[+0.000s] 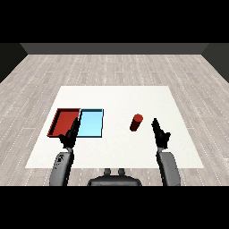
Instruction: Pick the red can and put it in the red box
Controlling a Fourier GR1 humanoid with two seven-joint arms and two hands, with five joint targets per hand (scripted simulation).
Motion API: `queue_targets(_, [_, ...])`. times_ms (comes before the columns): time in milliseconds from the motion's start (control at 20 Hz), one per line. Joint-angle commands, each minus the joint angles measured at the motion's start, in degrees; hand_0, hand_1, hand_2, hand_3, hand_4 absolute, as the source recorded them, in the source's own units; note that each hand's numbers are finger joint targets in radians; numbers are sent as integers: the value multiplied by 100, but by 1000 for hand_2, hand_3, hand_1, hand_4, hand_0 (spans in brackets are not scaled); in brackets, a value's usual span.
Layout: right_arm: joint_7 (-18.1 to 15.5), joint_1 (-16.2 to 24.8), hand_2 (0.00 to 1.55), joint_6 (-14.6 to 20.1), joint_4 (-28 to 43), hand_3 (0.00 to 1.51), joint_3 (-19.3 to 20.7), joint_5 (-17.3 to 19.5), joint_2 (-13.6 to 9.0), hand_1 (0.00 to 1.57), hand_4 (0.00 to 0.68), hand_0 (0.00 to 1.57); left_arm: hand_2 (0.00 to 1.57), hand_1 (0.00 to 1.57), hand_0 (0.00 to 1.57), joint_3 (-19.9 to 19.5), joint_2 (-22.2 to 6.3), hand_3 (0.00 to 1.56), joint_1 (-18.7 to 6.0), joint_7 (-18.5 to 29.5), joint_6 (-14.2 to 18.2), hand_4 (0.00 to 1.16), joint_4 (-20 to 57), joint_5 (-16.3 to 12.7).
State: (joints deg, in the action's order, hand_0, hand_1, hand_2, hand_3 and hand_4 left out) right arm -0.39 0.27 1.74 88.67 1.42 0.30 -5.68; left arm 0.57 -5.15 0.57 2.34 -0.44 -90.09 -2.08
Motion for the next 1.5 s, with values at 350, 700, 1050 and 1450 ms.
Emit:
queue_targets(350, [-1130,-768,0,-1248,-513,0,737,-1079,-384,0,0,0,0,0,0,-269,98,0,-119,1321,58,0,-490,19])
queue_targets(700, [-1904,-957,0,-1643,-1311,0,908,-1025,-555,0,0,0,0,0,0,-521,-28,0,296,1895,-339,0,-360,-281])
queue_targets(1050, [-1885,-1123,0,-1516,-1511,0,997,-1017,-521,0,0,0,0,0,0,-366,215,0,27,2441,-177,0,341,50])
queue_targets(1450, [-1721,-1309,0,-1492,-1585,0,1052,-1172,-506,0,0,0,0,0,0,-272,313,0,-189,1454,166,0,-378,59])
